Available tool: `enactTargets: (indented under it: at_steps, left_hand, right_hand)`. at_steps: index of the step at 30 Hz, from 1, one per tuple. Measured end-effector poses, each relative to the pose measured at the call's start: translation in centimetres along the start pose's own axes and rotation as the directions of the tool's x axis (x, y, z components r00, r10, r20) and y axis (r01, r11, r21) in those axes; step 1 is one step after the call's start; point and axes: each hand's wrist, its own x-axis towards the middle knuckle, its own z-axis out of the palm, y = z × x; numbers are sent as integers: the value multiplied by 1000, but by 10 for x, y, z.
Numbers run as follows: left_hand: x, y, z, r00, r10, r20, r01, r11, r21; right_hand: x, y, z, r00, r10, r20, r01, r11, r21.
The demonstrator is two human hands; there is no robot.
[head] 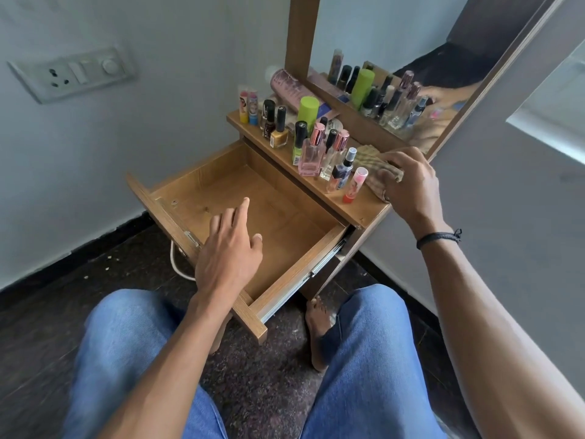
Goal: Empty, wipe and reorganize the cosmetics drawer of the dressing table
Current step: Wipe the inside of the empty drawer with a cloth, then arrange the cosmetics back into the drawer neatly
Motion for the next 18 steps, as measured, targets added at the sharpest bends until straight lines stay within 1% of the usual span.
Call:
enactTargets:
  at_steps: [1,2,4,6,8,11,12,13,14,16,18]
  left_hand:
    - [0,0,0,1000,-2,2,2,1000,4]
    - [0,0,0,1000,-3,5,3,1000,10]
    - [0,0,1,1000,-1,13,1,1000,28]
    - [0,-1,2,1000,-4,24,3,999,37]
    - [1,-1,2,999,-10,33,9,999,39]
    - [-1,0,1,999,-15,38,14,999,44]
    - [-1,1,0,999,-19,38,17,999,46]
    - [-2,1,0,999,-22,37,20,999,46]
    - [-3,2,-1,999,-24,35,22,999,46]
    - [-4,2,-2,999,-21,33,20,999,45]
    - [-6,1,-2,999,-13,33,11,999,53]
  right_hand:
    - [-5,0,-1,1000,-20,-21,20,1000,-10]
    - [-11,1,-1,999,-41,-6,41,999,-27]
    - [-23,2,2,991,-81,109,89,993,-77]
    - [-32,5,5,975,-79,206,98,992,-84]
    - [-34,9,6,970,-62,236,78,995,-59]
    - [-25,8,1,952,-88,294,117,990,-83]
    - [-24,7,-2,953,-89,290,114,991,-72]
    - [-25,4,-3,963,-72,259,85,995,-43]
    - [-29,2,-4,980,-41,194,41,999,5]
    - [-44,-7,-4,999,52,-11,-50,991,128]
    - [-64,-22,0,959,173,-223,-116,962,247]
